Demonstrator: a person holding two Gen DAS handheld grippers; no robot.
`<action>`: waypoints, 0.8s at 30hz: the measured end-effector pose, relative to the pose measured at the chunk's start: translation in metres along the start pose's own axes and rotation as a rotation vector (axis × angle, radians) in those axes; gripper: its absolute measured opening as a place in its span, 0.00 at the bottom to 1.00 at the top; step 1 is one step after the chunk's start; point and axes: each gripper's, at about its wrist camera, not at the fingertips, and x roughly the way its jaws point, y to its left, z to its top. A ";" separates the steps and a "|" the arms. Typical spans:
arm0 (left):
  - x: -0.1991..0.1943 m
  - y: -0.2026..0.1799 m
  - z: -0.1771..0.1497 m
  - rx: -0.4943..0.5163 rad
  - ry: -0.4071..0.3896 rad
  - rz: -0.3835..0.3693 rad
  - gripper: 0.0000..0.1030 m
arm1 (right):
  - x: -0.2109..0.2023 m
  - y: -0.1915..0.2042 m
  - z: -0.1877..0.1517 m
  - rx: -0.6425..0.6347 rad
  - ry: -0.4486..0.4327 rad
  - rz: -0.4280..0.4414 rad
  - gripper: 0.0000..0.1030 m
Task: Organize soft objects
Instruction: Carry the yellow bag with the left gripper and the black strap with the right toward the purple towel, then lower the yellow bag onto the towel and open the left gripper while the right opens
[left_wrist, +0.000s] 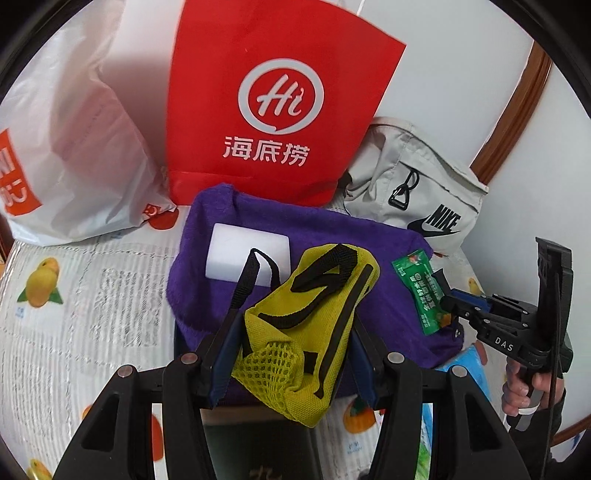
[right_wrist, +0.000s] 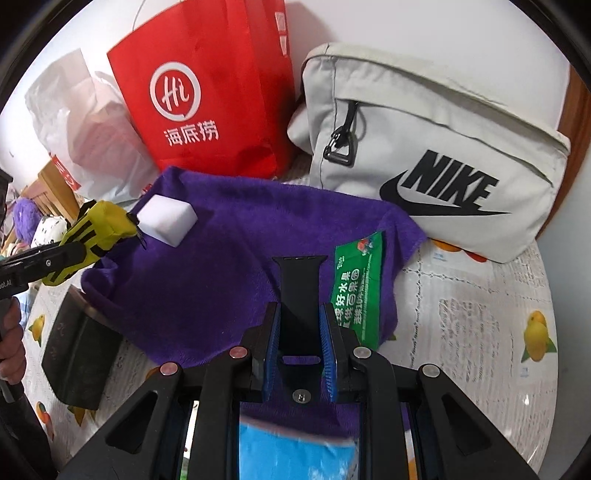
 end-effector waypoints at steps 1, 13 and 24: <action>0.003 0.000 0.002 0.002 0.003 0.002 0.51 | 0.002 0.000 0.001 -0.001 0.003 -0.001 0.21; 0.045 0.001 0.012 0.038 0.070 0.048 0.56 | 0.026 -0.004 0.007 -0.003 0.075 -0.019 0.21; 0.050 0.004 0.012 0.032 0.121 0.044 0.65 | 0.042 -0.002 0.005 -0.011 0.124 -0.026 0.21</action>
